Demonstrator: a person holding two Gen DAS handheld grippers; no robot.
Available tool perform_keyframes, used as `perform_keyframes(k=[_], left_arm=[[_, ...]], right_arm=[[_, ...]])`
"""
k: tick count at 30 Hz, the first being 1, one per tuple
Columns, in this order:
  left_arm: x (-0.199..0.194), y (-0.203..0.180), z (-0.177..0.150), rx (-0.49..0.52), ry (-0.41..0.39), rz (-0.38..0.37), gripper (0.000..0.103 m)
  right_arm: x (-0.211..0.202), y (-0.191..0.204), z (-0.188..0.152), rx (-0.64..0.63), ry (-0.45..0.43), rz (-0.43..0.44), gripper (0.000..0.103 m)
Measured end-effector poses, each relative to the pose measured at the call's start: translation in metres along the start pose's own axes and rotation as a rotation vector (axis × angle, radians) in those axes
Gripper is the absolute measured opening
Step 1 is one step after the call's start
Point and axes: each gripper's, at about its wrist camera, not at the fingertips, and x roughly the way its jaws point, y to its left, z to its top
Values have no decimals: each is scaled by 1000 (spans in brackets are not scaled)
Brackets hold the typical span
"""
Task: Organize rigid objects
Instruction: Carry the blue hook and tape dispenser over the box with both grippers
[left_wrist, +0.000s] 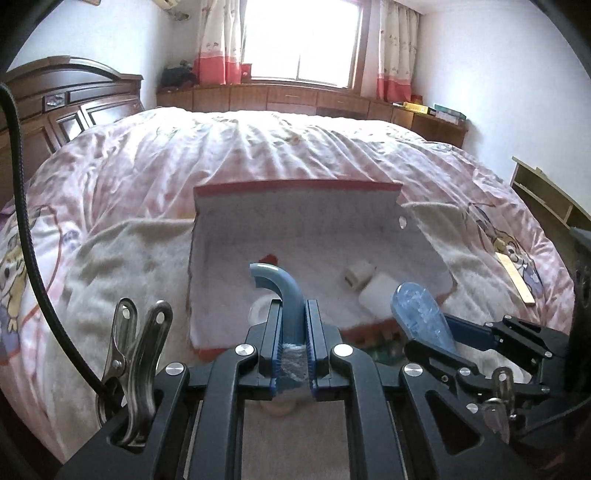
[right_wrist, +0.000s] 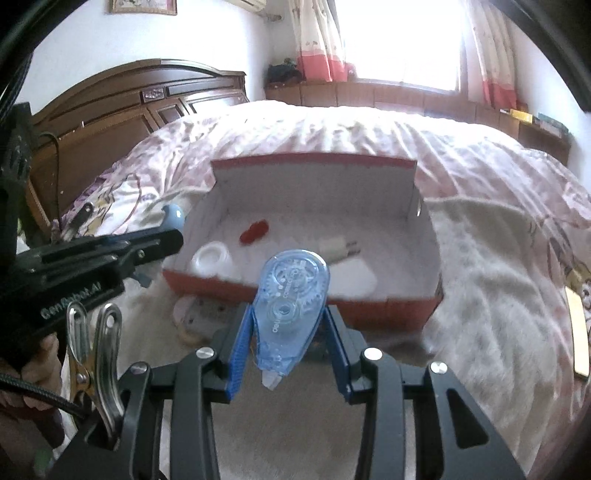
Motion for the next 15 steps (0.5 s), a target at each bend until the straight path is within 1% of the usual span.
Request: perform_keyframes(k=[8,15], left_arm=[[30,-5,29,-11,15,-2,12],[59,-4,47,-18,32,7,12]], right_arm=[[16,-18,35,1,-20,-30,40],[43,-34,57,10,-5,-43,40]])
